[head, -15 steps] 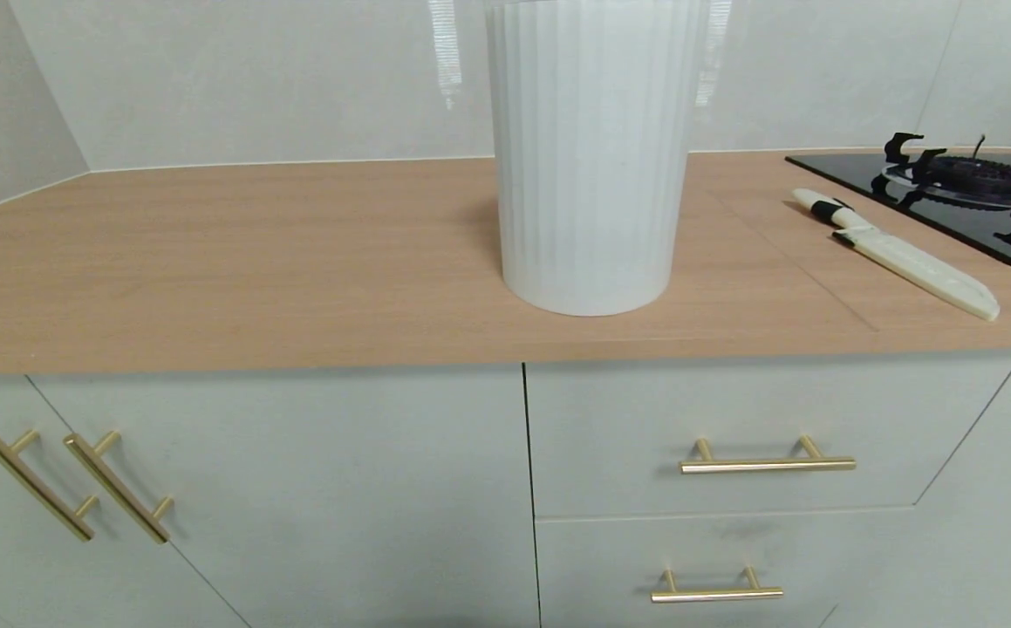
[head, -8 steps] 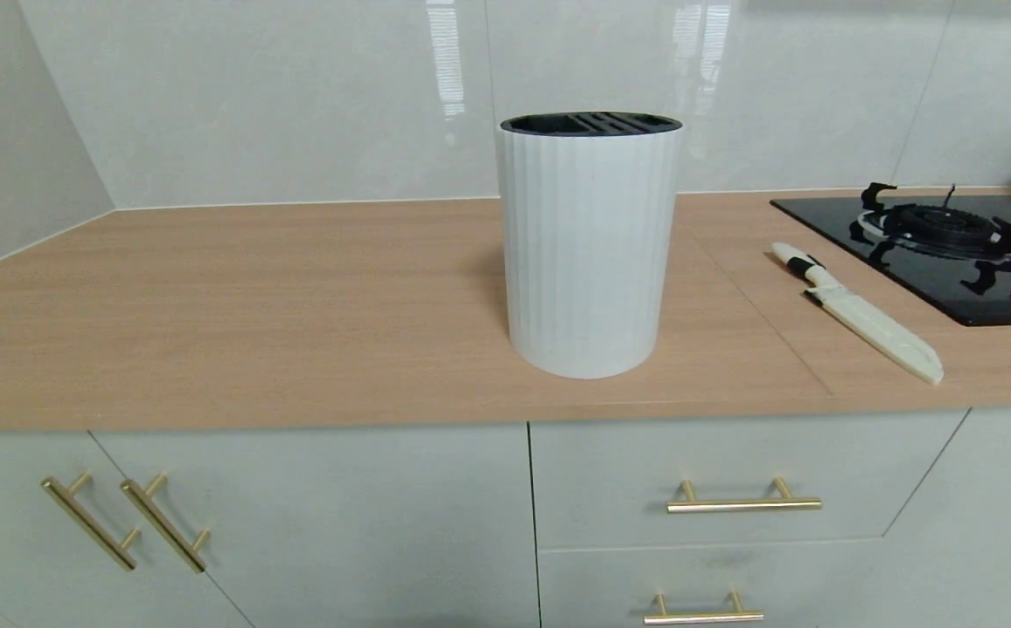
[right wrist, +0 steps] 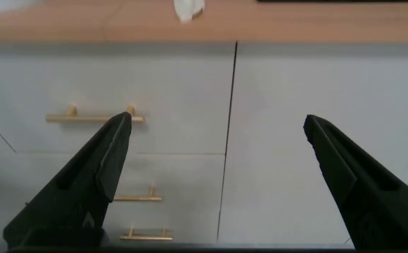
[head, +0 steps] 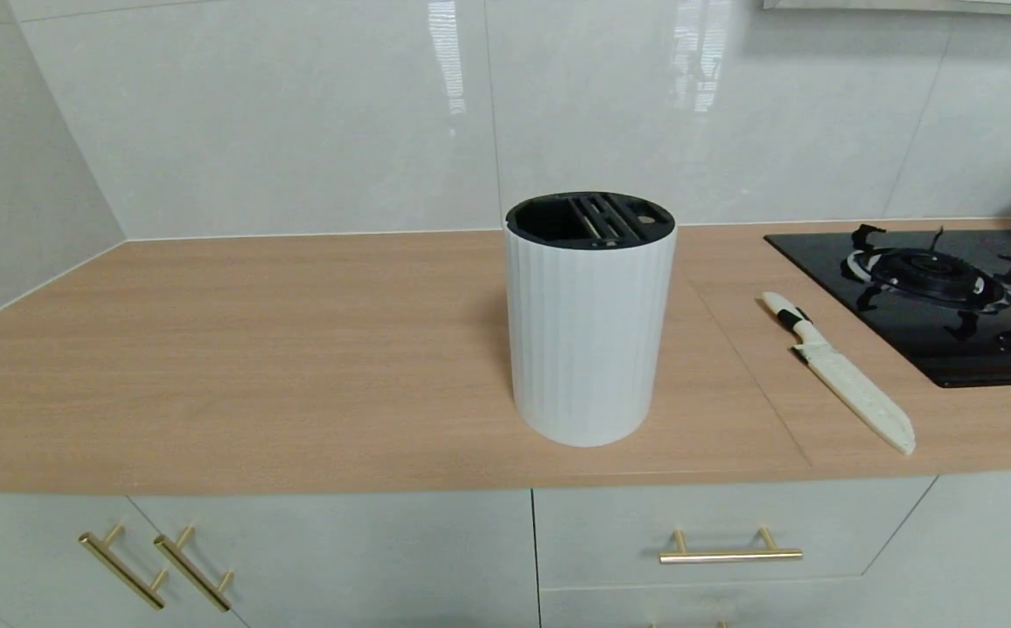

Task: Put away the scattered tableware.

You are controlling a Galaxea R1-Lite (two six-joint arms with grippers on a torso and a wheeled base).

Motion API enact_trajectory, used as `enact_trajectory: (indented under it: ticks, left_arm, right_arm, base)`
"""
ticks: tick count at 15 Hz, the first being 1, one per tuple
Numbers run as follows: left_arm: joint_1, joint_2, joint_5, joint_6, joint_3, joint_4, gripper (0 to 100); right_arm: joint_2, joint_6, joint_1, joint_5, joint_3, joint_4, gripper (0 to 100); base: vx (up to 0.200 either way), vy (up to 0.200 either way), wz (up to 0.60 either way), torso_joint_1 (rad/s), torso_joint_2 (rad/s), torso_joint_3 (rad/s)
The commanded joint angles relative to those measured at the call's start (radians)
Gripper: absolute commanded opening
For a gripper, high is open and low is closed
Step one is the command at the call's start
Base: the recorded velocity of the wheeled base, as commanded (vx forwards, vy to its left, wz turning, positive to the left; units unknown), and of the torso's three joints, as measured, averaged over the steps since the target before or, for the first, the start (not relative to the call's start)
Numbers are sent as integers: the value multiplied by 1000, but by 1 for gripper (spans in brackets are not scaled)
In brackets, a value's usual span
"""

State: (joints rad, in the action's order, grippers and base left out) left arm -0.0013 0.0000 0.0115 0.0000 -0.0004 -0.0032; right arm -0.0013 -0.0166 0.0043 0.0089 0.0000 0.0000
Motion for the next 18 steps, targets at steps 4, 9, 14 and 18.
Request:
enact_trajectory:
  ticks: [4, 9, 14, 18]
  left_arm:
    - [0, 2, 1, 0, 0, 0, 100]
    - [0, 2, 1, 0, 0, 0, 100]
    - [0, 2, 1, 0, 0, 0, 100]
    - [1, 2, 1, 0, 0, 0, 100]
  right_arm:
    - [1, 0, 0, 0, 0, -2, 100]
    - [1, 0, 0, 0, 0, 0, 100]
    - [1, 0, 0, 0, 0, -2, 100]
    - [1, 0, 0, 0, 0, 0, 100]
  base:
    - [0, 0, 0, 229, -489, -274]
    - [0, 0, 0, 245, -528, -281]
    - [0, 0, 0, 271, -563, -299]
    - [0, 0, 0, 278, -582, -303]
